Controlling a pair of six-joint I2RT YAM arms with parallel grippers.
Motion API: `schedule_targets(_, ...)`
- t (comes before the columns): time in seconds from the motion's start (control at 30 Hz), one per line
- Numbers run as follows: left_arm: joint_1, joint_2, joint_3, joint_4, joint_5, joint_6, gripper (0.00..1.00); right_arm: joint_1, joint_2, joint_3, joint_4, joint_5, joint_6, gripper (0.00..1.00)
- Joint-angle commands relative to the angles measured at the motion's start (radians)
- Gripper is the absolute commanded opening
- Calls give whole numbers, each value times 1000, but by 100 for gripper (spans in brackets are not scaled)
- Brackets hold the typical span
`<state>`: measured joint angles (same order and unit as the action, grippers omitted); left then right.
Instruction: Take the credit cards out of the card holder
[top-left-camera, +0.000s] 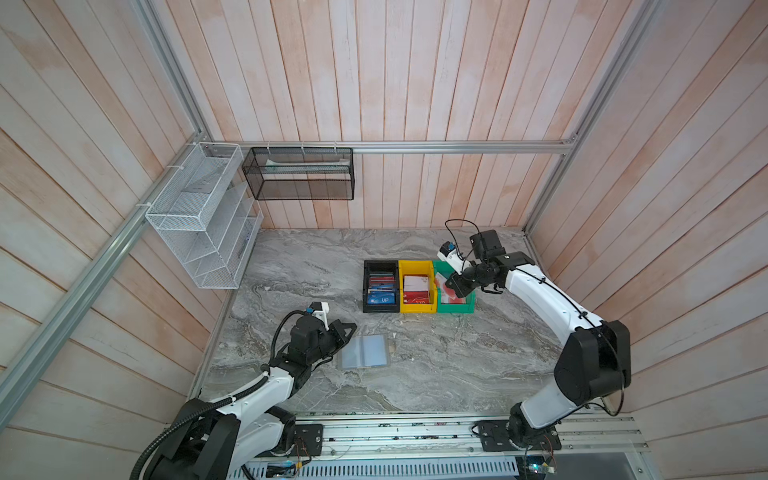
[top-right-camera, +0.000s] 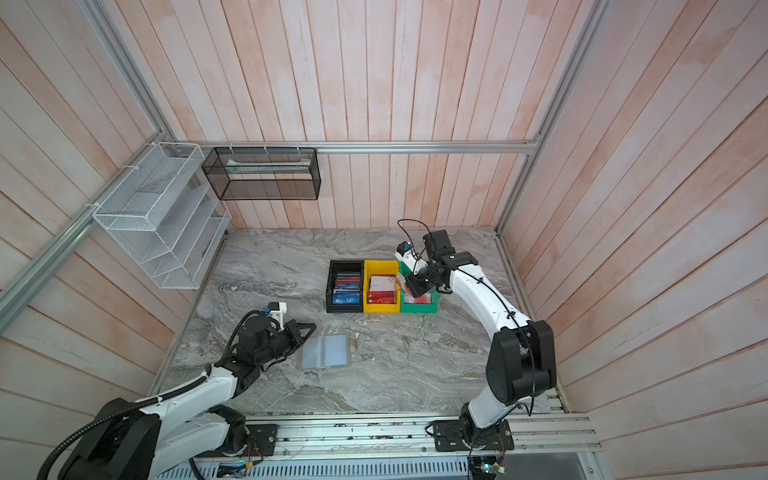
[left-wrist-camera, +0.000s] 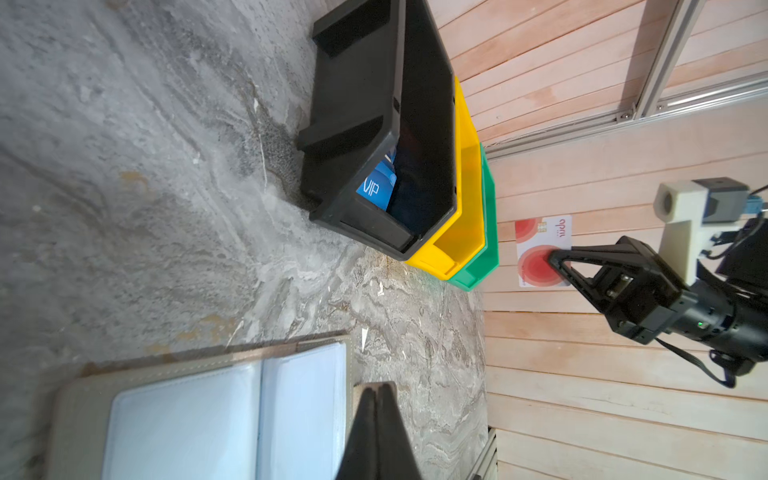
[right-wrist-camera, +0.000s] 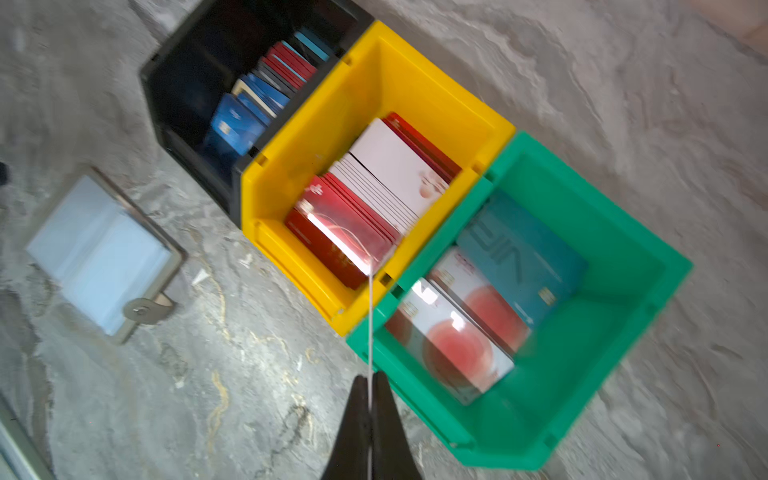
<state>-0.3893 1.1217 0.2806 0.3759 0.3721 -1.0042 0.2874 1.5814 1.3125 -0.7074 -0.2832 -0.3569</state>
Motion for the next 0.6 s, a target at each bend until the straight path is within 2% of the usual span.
schedule_targets(0.0,-5,30,49,-51,30,75,0,-24,-51,-17,-14,91,-44,0)
schedule_targets(0.27,-5,106,93,-24,59,90,0,-40,-25,-38,14,155,-79,0)
schedule_targets(0.5,-5,117,82,1,68,79,0,-42,61,26,-25,144,-226,0)
schedule_targets(0.57,-5,108,75,0,62,76,0,-42,72,31,-24,125,-302,0)
